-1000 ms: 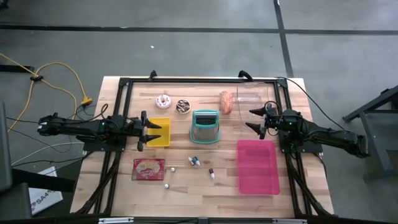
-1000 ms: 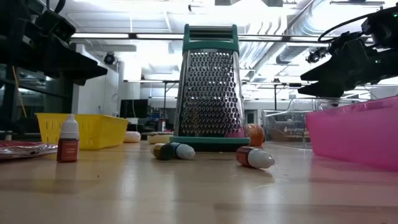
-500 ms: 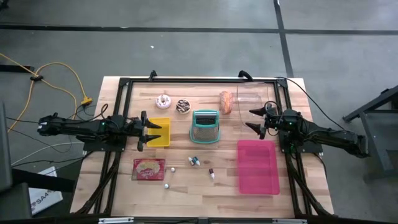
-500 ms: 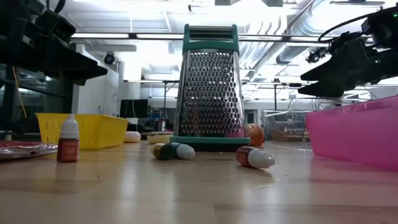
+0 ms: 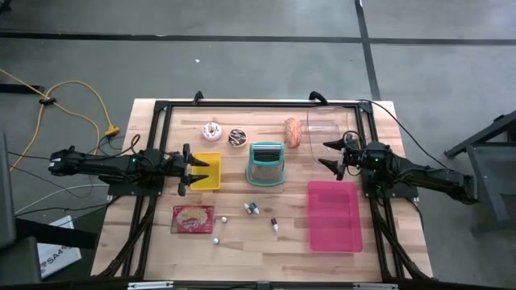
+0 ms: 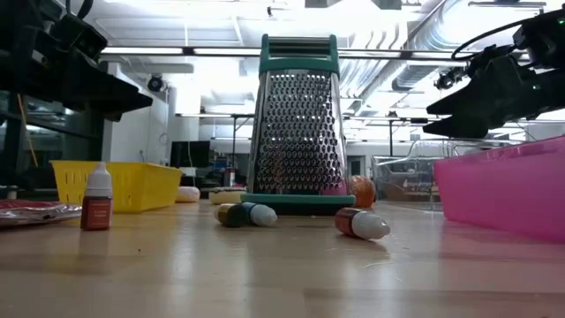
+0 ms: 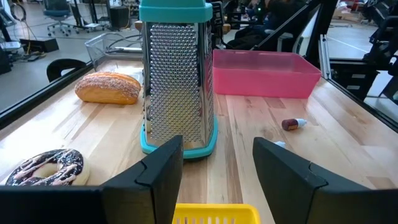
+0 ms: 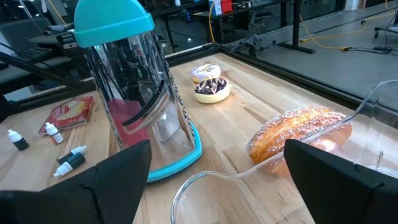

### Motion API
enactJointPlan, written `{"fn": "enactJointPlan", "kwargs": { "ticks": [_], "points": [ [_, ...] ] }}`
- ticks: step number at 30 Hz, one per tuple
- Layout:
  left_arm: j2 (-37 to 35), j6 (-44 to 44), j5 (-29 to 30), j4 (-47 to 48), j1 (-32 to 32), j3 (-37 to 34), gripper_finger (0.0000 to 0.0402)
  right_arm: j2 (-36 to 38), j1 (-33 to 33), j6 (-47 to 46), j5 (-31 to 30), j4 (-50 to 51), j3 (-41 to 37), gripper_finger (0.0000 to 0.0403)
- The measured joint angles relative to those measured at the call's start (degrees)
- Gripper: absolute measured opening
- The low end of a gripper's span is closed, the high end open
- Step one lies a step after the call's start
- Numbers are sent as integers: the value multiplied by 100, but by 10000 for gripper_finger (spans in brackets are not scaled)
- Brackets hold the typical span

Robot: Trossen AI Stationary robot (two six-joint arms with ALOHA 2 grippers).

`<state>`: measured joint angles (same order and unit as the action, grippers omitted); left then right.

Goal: Pick & Place Food Item

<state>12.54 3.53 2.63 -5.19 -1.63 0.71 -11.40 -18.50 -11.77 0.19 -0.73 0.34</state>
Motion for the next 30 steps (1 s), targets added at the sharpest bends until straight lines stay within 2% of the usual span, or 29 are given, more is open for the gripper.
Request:
{"fn": "enactJointPlan", "kwargs": {
  "ticks": [11, 14, 21, 30],
  "points": [
    [2, 127, -96, 22, -3, 18, 188, -2, 0, 0, 0, 2, -2, 357],
    [26, 80, -123, 315, -4, 180, 188, -1, -2, 1, 0, 1, 0, 357],
    [437, -13, -135, 1055, -7, 976, 188, -2, 0, 2, 0, -2, 0, 357],
    [1382, -96, -175, 1457, -224, 1955, 188, -2, -1, 1, 0, -4, -1, 357]
  ]
}}
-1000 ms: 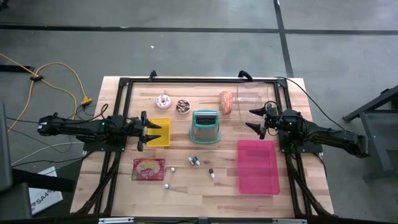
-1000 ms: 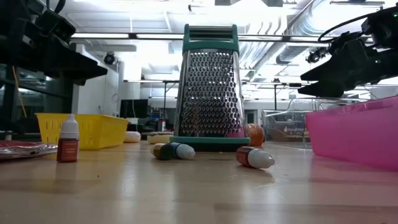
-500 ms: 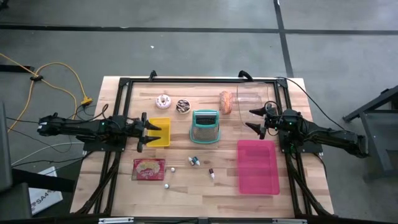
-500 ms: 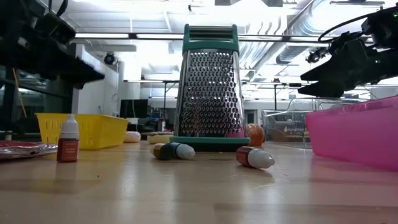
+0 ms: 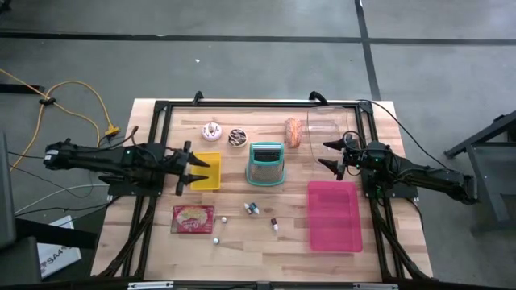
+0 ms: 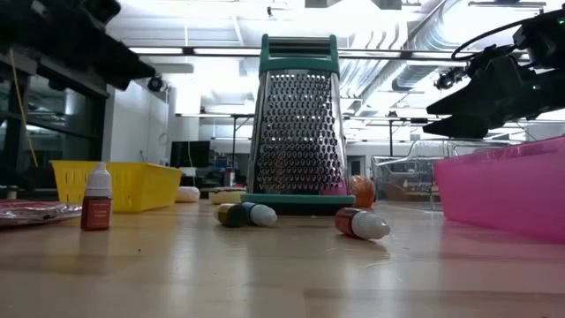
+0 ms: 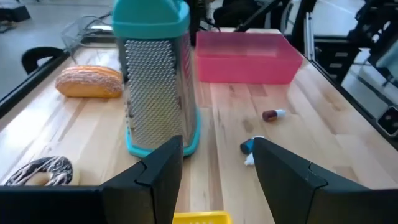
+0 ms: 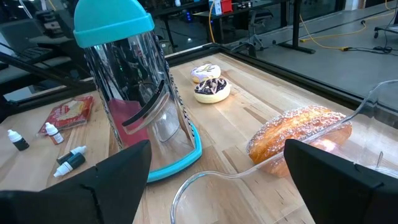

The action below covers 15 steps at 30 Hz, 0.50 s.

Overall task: Pick & Place Food Item
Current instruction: Put the left orange food coloring bottle into the yellow bin

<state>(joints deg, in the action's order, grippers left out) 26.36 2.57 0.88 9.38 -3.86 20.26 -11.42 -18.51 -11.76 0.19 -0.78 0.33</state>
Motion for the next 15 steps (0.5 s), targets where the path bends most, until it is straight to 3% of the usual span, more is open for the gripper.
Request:
{"fn": "enactJointPlan", "kwargs": {
  "ticks": [10, 15],
  "points": [
    [1364, -1, 140, 155, -568, 606, 188, 0, 1, -1, 0, -2, 1, 357],
    [2119, 26, 558, 489, -1048, 1124, 188, 0, 0, 0, 0, -4, 0, 357]
  ]
}}
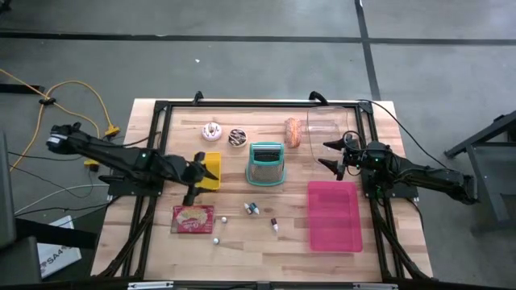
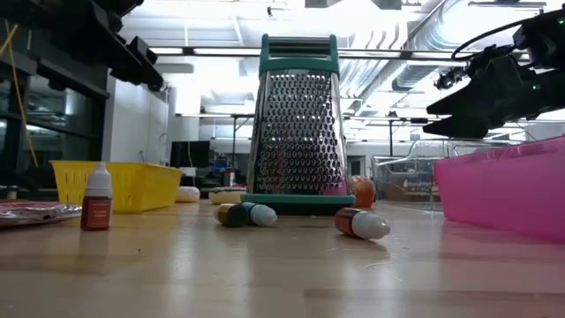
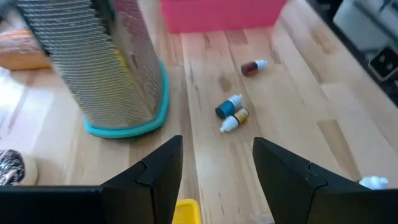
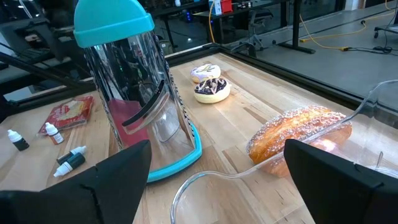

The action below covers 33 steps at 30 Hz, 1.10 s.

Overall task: Pick & Place Food Item
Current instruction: Put the left orange food coloring bottle into the yellow bin

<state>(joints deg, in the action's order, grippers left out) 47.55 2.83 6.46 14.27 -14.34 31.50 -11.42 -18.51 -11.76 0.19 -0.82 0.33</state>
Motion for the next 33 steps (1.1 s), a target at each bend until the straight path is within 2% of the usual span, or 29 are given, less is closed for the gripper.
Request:
{"fn": "enactJointPlan", "kwargs": {
  "ticks": [6, 13, 21, 33],
  "points": [
    [982, 46, 478, 260, -671, 584, 188, 0, -1, 1, 0, 0, 1, 357],
    [1892, 220, 562, 288, -1182, 1015, 188, 0, -1, -1, 0, -2, 1, 357],
    [2426, 625, 482, 484, -1288, 1080, 188, 0, -1, -1, 0, 0, 1, 357],
    [3016, 884, 143, 286, -1312, 1080, 188, 0, 0, 0, 0, 0, 1, 357]
  ]
}}
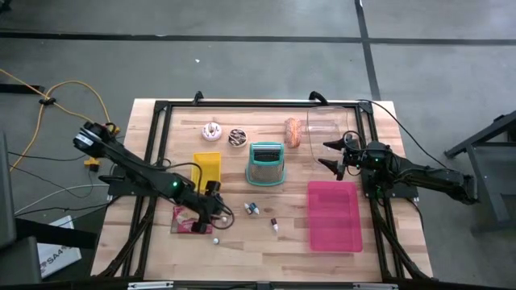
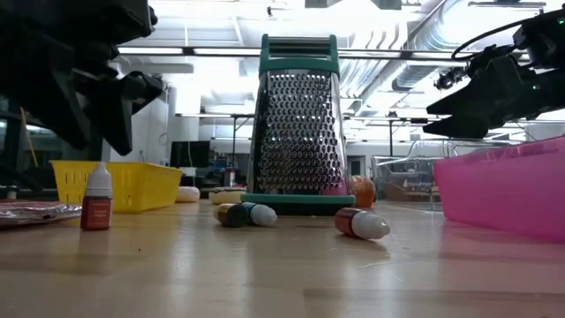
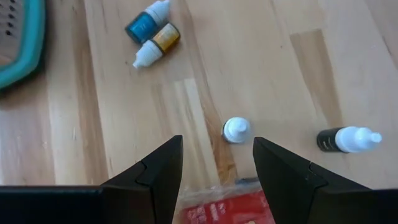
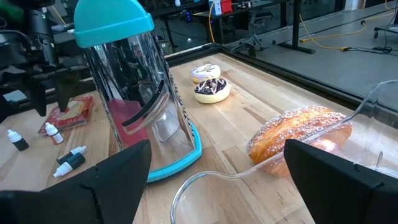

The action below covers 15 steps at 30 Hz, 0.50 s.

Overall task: Pick & Place Food Item
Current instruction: Put the left orange food coloring bottle into the yellow bin

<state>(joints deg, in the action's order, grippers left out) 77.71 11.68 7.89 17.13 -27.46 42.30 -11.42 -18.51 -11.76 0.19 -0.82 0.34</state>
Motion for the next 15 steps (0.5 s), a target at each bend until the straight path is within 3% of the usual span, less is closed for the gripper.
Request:
{"fn": "enactJointPlan", "kwargs": {
  "ticks": [15],
  "points": [
    [355, 71, 78, -167, -281, 0, 188, 0, 0, -1, 0, -3, 0, 357]
  ]
}}
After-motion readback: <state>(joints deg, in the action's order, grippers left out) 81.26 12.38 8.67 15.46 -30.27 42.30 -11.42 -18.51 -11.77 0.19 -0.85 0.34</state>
